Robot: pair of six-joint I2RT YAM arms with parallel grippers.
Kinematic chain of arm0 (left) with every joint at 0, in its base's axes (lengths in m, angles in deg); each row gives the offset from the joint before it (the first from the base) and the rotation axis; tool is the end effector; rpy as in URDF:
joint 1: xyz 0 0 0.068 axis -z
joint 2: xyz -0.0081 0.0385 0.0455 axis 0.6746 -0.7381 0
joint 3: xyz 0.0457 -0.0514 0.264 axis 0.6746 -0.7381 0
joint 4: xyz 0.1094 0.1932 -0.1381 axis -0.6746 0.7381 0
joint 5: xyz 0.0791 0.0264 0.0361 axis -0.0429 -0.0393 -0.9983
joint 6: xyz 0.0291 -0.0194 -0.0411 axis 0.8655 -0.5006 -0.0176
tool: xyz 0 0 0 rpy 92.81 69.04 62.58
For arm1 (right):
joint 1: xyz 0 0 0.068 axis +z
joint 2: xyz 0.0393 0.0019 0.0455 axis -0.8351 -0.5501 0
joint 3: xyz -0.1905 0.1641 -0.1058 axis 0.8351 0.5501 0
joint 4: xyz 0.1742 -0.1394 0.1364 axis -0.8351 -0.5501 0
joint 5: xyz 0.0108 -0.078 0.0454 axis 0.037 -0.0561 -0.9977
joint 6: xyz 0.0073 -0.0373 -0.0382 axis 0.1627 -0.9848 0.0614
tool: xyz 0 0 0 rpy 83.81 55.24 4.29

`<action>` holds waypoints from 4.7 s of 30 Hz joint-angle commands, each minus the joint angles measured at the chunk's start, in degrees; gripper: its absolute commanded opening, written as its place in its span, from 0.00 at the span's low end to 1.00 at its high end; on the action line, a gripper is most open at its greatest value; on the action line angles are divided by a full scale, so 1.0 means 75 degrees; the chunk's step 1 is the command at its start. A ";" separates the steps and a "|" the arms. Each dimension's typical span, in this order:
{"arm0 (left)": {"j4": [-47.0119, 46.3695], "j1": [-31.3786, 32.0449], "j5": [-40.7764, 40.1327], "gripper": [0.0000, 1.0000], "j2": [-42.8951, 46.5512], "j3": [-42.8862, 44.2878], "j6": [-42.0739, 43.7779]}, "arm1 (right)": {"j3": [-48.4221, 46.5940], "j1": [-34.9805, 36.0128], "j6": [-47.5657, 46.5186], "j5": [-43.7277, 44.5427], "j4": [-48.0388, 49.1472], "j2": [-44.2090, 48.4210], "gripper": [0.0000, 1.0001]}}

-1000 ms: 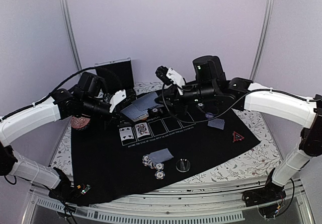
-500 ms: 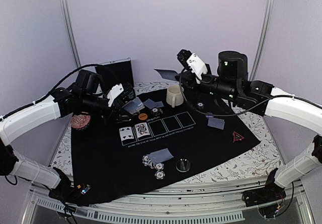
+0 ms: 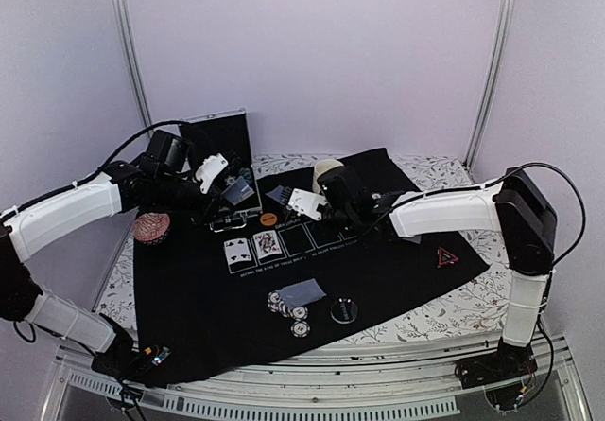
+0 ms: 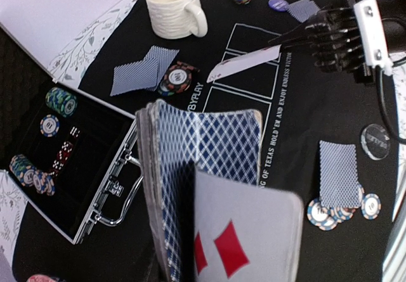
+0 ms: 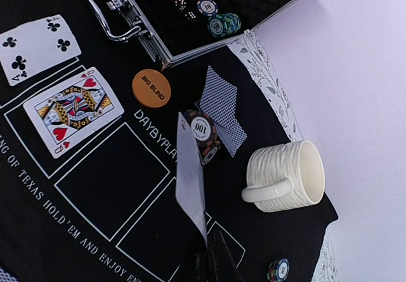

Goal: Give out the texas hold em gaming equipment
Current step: Distribute the poker card in the community card area, then pick up the all-in button from the poker table mat, then place the all-in button on the poker table mat.

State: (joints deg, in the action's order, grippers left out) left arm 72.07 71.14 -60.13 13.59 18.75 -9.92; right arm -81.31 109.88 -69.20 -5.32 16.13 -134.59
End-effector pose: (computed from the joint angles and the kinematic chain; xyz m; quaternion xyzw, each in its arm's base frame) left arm 0.2496 -0.1453 0.2918 0.3733 0.8332 -0.1476 0.3803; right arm 0.2728 0.3463 0.2123 -0.5564 0.6713 -0.0712 0.4846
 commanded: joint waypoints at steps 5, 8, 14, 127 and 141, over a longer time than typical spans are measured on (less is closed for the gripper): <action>0.0113 -0.0171 -0.0547 0.24 0.0073 0.0148 -0.0154 | -0.0678 0.0402 -0.1677 0.1053 0.0287 -0.1321 0.02; 0.0088 -0.0183 -0.0466 0.24 0.0105 0.0119 -0.0140 | -0.0651 0.0411 -0.1732 0.1010 0.0112 -0.1421 0.02; 0.0039 -0.0192 -0.0367 0.24 0.0202 0.0098 -0.0131 | -0.1178 0.0503 -0.1845 0.0901 -0.0418 -0.2042 0.02; -0.0172 -0.0195 0.0834 0.26 0.0527 -0.0049 0.0022 | -0.0058 -0.2904 0.4188 -0.2928 -0.6980 0.0836 0.53; -0.0169 -0.0189 0.0842 0.25 0.0531 -0.0043 0.0038 | -0.1948 -0.0747 0.7169 -0.3290 -0.7342 -0.1077 0.53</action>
State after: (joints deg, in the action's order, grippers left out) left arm 72.18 70.15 -54.47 16.60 18.71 -10.25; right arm -93.79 102.40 -22.36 -29.49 -36.48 -140.19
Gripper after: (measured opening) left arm 0.303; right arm 0.622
